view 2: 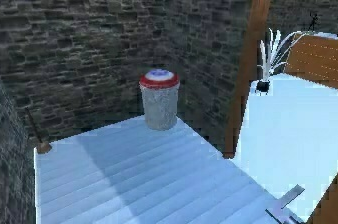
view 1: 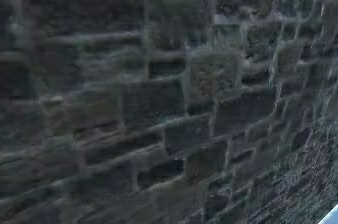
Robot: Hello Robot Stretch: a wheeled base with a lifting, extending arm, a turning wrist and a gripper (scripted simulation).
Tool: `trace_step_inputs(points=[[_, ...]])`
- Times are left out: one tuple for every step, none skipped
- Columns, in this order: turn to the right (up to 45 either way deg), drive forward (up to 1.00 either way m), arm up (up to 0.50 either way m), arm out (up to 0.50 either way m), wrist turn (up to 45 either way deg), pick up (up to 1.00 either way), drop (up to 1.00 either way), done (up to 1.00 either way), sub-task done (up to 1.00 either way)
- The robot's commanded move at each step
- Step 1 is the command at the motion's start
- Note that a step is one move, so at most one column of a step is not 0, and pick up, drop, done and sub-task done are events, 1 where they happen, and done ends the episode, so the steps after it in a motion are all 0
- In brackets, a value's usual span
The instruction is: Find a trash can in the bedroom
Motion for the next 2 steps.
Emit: trace_step_inputs(points=[[45.0, 0.00, 0.00, 0.00, 0.0, 0.00, 0.00, 0.00, 0.00], [33.0, 0.00, 0.00, 0.00, 0.0, 0.00, 0.00, 0.00, 0.00]])
